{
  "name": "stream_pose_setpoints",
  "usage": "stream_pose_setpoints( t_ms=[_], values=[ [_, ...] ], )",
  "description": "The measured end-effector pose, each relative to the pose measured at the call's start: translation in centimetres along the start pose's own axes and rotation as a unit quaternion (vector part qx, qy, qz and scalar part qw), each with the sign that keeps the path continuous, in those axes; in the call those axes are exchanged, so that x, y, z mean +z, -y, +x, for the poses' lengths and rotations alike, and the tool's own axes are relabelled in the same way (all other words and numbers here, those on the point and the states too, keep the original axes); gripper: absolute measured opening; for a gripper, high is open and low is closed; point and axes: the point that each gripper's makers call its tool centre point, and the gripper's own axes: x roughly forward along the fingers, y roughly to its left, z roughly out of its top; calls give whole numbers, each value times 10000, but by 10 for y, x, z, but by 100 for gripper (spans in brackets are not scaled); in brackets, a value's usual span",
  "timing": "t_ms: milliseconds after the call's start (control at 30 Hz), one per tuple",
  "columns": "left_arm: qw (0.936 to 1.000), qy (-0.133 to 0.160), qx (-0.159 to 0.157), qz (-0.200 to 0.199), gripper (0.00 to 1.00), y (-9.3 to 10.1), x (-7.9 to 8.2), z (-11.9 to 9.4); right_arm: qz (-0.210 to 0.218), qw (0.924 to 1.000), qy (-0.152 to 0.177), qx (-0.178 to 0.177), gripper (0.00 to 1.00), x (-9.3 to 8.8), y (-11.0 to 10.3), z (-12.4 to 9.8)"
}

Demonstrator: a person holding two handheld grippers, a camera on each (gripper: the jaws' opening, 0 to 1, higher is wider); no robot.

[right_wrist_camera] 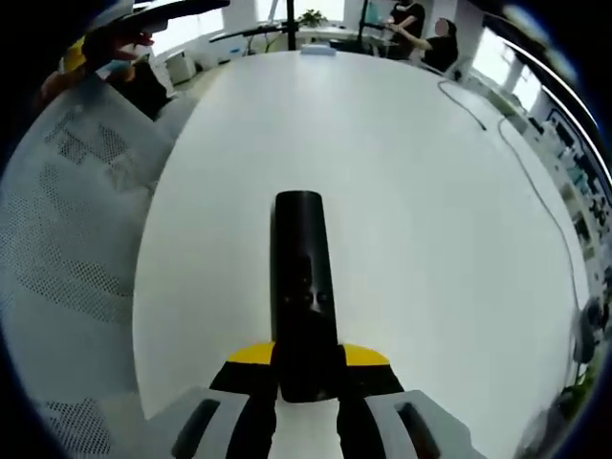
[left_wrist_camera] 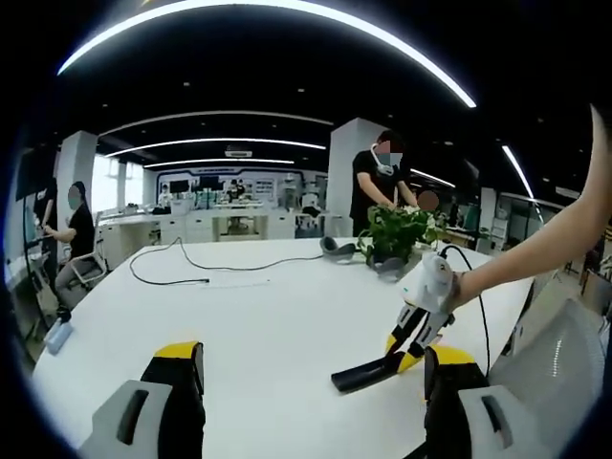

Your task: Press the specified remote control buttons in sequence, fully releasing each button before pressing the next.

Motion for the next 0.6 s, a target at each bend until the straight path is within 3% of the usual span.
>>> stream_pose_setpoints(
  t_ms=[600],
  values=[
    [10000, -23, -56, -10, 100, 2, 0, 1, 47, 9998, -170, -6, 20, -4, 42, -2]
  ],
)
